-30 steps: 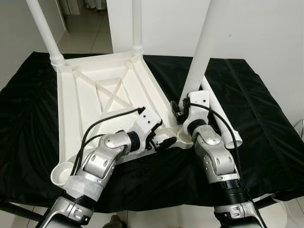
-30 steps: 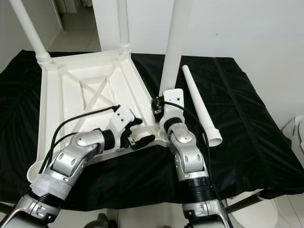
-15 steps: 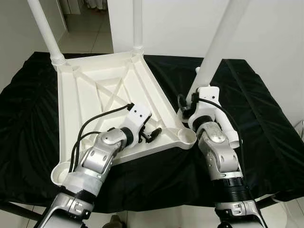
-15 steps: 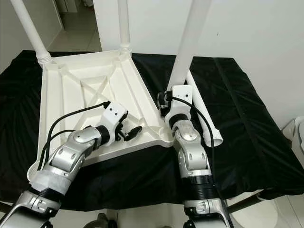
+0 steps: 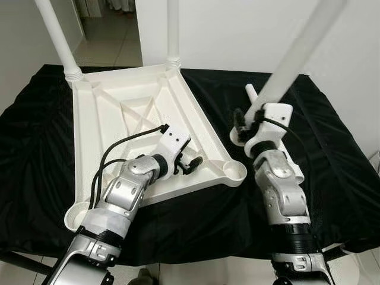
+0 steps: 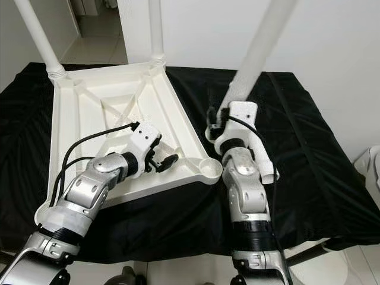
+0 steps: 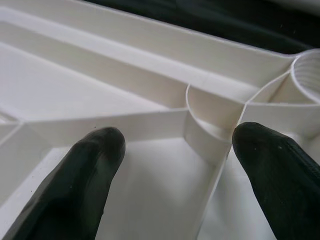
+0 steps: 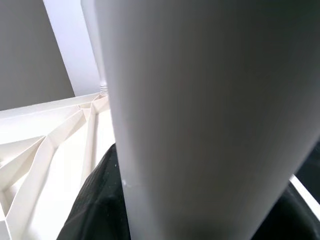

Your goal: Building children table

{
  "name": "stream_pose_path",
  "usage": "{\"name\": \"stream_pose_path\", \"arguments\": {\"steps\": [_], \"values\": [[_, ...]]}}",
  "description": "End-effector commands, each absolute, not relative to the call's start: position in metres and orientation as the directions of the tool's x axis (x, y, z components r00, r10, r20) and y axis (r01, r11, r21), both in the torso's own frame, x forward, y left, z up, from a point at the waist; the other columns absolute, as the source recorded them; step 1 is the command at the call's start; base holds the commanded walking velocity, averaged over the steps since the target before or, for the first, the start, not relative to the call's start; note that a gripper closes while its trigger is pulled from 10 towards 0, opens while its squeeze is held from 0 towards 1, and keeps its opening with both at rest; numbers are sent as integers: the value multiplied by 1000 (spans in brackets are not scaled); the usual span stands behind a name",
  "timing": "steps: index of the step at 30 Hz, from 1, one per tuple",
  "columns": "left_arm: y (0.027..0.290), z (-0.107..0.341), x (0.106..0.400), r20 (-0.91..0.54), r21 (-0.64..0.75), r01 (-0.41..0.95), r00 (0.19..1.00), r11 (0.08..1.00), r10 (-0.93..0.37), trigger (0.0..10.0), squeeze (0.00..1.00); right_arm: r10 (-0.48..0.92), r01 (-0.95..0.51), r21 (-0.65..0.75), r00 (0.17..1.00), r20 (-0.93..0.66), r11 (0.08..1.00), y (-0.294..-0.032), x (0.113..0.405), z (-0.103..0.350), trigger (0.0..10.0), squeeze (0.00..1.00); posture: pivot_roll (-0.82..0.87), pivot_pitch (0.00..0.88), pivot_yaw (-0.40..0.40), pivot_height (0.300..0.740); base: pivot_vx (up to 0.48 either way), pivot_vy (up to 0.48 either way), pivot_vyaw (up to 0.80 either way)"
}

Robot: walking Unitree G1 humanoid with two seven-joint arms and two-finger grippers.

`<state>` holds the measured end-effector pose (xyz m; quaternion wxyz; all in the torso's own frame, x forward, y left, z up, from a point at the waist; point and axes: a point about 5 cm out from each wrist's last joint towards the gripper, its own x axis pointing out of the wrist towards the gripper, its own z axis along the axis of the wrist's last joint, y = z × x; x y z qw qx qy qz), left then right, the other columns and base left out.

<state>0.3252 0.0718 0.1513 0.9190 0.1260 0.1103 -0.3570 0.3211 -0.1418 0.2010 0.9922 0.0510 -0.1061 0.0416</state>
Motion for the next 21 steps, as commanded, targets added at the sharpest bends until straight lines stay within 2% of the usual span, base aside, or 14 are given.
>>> {"name": "stream_pose_path", "arguments": {"steps": [1,14,21], "values": [[74,146,327,-323,172,629,763,758,-559,10000,0,48,-79,113,966,253,991,-147,317,206,10000,0,80,36,6,740,0,0,0],[91,126,317,-459,162,676,696,719,-552,10000,0,-34,10,94,967,254,996,-181,305,203,10000,0,53,34,29,740,0,0,0],[97,121,324,-527,171,638,704,751,-477,10000,0,-39,18,82,965,261,996,-185,302,205,10000,0,36,26,46,740,0,0,0]]}}
